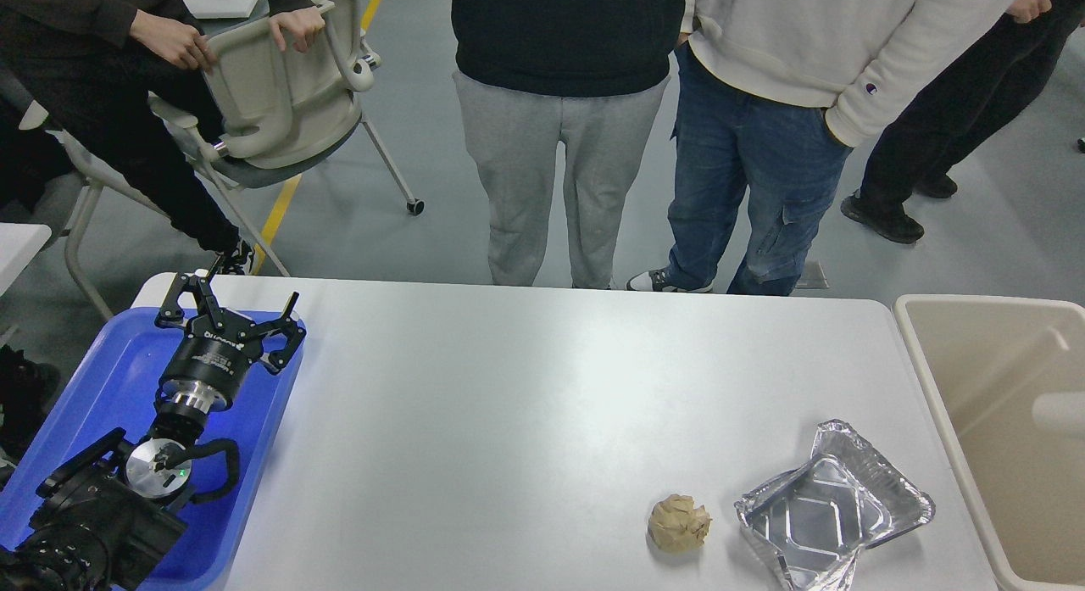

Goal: Tidy desktop

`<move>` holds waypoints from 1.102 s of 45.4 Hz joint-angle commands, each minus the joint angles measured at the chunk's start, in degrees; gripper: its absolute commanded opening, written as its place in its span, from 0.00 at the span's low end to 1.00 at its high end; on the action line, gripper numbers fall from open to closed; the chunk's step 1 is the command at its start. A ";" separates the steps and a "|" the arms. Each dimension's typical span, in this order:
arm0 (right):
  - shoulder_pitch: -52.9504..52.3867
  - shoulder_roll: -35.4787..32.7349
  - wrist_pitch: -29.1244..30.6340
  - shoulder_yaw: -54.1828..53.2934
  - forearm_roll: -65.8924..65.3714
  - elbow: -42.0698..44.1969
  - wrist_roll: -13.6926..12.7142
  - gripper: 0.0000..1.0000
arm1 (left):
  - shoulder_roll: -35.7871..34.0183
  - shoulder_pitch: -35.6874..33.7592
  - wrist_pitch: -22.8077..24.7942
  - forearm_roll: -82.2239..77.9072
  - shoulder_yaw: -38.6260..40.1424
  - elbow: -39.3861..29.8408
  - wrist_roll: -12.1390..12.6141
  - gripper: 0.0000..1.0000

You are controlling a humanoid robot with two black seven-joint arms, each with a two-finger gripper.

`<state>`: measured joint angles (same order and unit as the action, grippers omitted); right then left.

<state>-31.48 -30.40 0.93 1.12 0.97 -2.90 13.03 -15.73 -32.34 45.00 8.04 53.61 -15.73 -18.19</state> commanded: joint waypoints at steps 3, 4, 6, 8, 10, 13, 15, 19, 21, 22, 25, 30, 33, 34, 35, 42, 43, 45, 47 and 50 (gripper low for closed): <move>1.34 3.15 -2.42 -0.94 0.70 2.28 -0.81 0.00 | 0.00 0.00 0.00 0.04 0.00 0.00 0.00 1.00; 1.34 3.15 -2.51 -0.94 0.70 2.28 -0.81 0.00 | 0.00 0.00 0.00 -0.04 0.00 0.00 0.00 1.00; 1.34 3.15 -2.60 -0.94 0.70 2.28 -0.81 0.00 | 0.00 0.00 0.00 -0.04 0.00 0.00 0.00 1.00; 1.34 3.15 -2.69 -1.11 0.70 2.28 -0.81 0.00 | 0.00 0.00 0.00 0.04 0.00 0.00 0.00 1.00; 1.25 3.15 -2.78 -1.47 0.79 2.28 -0.81 0.00 | 0.00 0.00 0.00 -0.04 0.00 0.00 0.00 1.00; 1.25 3.15 -3.30 -1.99 0.79 2.46 -0.81 0.49 | 0.00 0.00 0.00 -0.04 0.00 0.00 0.00 1.00; 1.25 3.15 -4.26 -2.69 0.79 2.98 -0.81 1.00 | 0.00 0.00 0.00 -0.04 0.00 0.00 0.09 1.00; 1.25 3.07 -4.01 -3.14 0.70 3.16 -0.72 1.00 | 0.00 0.00 0.00 -0.04 0.00 0.00 0.00 1.00; 1.25 3.07 -4.09 -3.14 0.70 3.16 -0.72 1.00 | 0.00 0.09 0.00 0.04 0.00 0.00 0.00 1.00; 1.25 3.07 -4.09 -3.14 0.70 3.16 -0.72 1.00 | 0.00 0.09 0.00 0.04 0.00 0.00 0.00 1.00; 1.16 3.07 -4.09 -3.31 0.79 3.16 -0.72 1.00 | -0.09 0.00 0.00 0.04 0.00 0.00 0.00 1.00; 0.81 2.72 -4.09 -4.63 0.79 3.16 -0.63 1.00 | 0.00 0.00 0.00 0.04 0.00 0.00 0.00 1.00; 0.37 2.37 -3.31 -7.61 0.97 2.99 0.15 1.00 | 0.00 0.00 0.00 0.04 0.00 0.00 0.00 1.00; 0.28 2.19 -2.78 -8.66 0.97 3.07 0.42 1.00 | 0.00 0.00 0.00 0.04 0.00 0.00 0.00 1.00; 0.11 1.84 -2.34 -9.89 0.97 2.90 0.86 1.00 | 0.00 0.00 0.00 0.04 0.00 0.00 0.00 1.00; -2.62 -4.74 4.77 -22.01 0.70 -6.22 5.86 1.00 | 0.00 0.00 0.00 0.04 0.00 0.00 0.00 1.00; -2.62 -5.97 5.39 -24.56 0.27 -8.33 6.48 1.00 | 0.00 0.00 0.00 0.04 0.00 0.00 0.00 1.00; -2.53 -8.00 6.45 -30.97 -0.53 -13.78 7.01 1.00 | -0.09 0.00 0.00 0.04 0.00 0.00 0.00 1.00; -2.53 -8.36 6.54 -36.59 -1.75 -17.74 6.66 1.00 | 0.00 0.00 0.00 0.04 0.00 0.00 0.00 1.00; -1.92 -7.92 6.19 -45.21 -4.91 -24.41 6.05 1.00 | -0.09 0.00 0.00 0.04 0.00 0.00 0.00 1.00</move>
<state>-33.02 -34.02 3.51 -20.36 0.87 -9.73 17.21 -15.75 -32.34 45.00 8.09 53.61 -15.74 -18.18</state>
